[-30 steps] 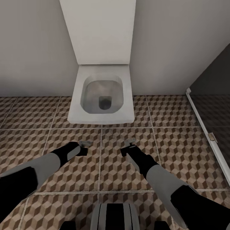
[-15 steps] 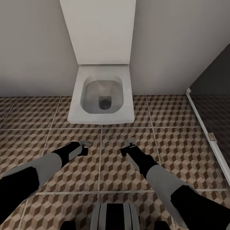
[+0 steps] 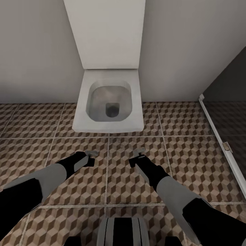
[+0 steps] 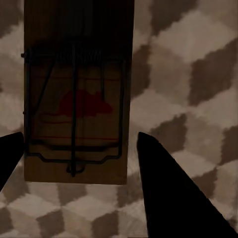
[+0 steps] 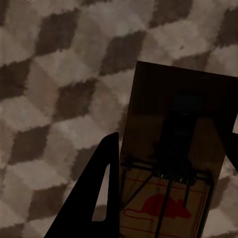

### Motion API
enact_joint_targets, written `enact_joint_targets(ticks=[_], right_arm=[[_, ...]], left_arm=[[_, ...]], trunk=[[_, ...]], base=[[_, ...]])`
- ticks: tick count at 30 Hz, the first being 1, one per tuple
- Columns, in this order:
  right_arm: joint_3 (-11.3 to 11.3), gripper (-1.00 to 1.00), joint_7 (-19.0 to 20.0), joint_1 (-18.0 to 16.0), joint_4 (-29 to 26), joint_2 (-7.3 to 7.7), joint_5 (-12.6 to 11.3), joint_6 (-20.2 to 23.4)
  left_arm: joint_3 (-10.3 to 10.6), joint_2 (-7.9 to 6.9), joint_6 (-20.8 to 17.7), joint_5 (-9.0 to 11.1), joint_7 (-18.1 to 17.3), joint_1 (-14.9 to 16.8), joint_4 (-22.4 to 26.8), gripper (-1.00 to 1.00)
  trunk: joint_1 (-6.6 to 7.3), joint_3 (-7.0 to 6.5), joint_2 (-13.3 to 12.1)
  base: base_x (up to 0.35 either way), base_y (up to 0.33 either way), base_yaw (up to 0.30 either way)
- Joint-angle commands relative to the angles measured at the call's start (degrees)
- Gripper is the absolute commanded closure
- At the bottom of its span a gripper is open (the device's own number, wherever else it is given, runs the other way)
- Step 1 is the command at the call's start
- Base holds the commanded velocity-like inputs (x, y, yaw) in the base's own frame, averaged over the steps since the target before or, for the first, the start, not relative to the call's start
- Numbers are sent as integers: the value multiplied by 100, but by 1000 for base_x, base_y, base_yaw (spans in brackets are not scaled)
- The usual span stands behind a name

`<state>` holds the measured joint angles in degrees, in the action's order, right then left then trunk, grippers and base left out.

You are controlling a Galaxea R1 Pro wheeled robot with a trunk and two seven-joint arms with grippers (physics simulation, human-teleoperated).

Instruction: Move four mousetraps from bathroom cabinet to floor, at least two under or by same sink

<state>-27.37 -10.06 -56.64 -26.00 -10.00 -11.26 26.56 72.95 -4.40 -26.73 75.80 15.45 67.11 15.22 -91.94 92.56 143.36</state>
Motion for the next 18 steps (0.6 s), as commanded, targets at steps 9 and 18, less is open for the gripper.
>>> enact_joint_targets(ticks=[9,18], right_arm=[[-38,100,-49,-5,-1,0,-70,15],[-35,100,-49,-5,-1,0,-71,15]], left_arm=[[43,-9,-8,57,54,3,33,-100],[44,-9,-10,57,51,3,33,-100]], trunk=[[1,3,2],[1,3,2]], base=[[0,0,0],[0,0,0]])
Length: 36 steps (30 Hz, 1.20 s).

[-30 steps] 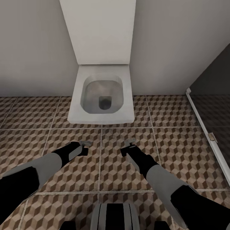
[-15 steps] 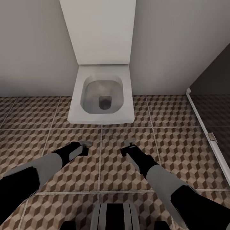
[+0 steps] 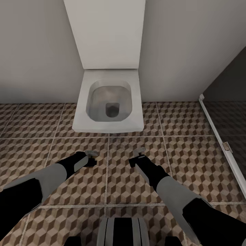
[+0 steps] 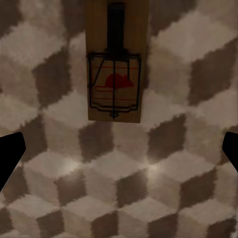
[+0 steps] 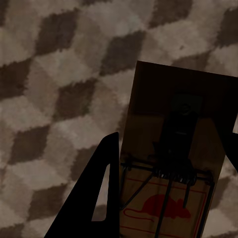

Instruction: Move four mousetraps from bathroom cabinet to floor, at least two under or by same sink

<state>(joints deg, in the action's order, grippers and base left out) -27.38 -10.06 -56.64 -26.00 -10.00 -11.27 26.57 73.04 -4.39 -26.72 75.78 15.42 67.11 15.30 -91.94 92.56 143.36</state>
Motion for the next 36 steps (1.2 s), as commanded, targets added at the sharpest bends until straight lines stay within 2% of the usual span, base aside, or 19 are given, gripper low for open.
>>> enact_joint_targets(ticks=[1,17,27,36], right_arm=[[-35,100,-49,-5,-1,0,-71,15],[-36,100,-49,-5,-1,0,-69,15],[-31,100,-49,-5,-1,0,-69,13],[-31,100,-49,-5,-1,0,-69,9]], left_arm=[[34,-9,-11,60,53,3,25,-100],[34,-13,-9,60,49,3,26,-100],[34,-18,-9,60,49,3,26,-100],[34,-18,-9,60,49,3,26,-100]], trunk=[[1,3,2],[1,3,2],[1,3,2],[1,3,2]], base=[[0,0,0],[0,5,0],[0,210,0],[0,44,0]])
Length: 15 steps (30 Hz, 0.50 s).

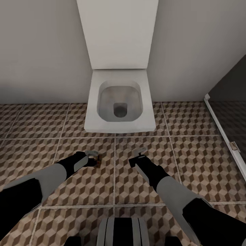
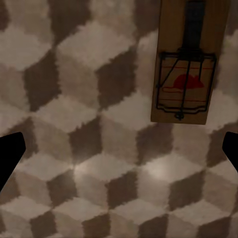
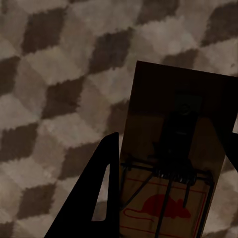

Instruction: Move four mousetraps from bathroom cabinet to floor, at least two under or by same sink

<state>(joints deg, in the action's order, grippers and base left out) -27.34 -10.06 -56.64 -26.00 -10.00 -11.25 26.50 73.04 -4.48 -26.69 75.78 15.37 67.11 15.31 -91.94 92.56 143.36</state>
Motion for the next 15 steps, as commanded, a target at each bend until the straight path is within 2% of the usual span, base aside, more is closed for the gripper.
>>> enact_joint_targets(ticks=[1,15], right_arm=[[-35,100,-49,-5,-1,0,-70,15],[-28,100,-52,-5,5,0,-57,-3]], left_arm=[[34,-9,-11,60,54,3,25,-100],[34,-9,-11,60,54,3,25,-100]], trunk=[[1,3,2],[1,3,2]], base=[[0,7,0],[0,1,0]])
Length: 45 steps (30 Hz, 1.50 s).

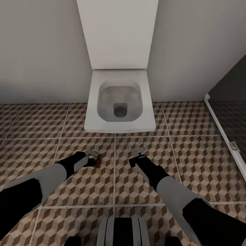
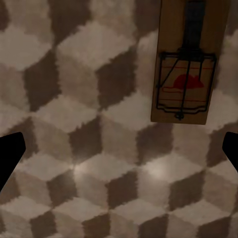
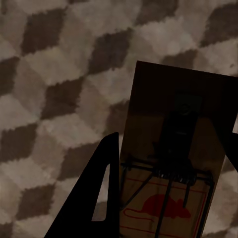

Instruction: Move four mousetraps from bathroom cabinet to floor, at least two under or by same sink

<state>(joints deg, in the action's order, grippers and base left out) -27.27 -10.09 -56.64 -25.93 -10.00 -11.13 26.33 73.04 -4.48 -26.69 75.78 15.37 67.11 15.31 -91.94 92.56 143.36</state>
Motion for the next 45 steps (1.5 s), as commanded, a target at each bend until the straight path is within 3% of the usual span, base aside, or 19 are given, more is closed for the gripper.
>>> enact_joint_targets(ticks=[1,33,45], right_arm=[[-34,100,-51,-5,2,2,-68,14],[-41,100,-20,-5,-78,23,-74,-159],[-33,100,-20,-5,-79,24,-72,-188]], left_arm=[[34,-9,-12,60,54,3,27,-100],[36,-34,-20,60,46,3,34,-100],[35,-35,-20,60,48,3,34,-100]], trunk=[[1,3,2],[1,4,2],[1,92,2]], base=[[0,0,0],[0,0,0],[0,0,0]])
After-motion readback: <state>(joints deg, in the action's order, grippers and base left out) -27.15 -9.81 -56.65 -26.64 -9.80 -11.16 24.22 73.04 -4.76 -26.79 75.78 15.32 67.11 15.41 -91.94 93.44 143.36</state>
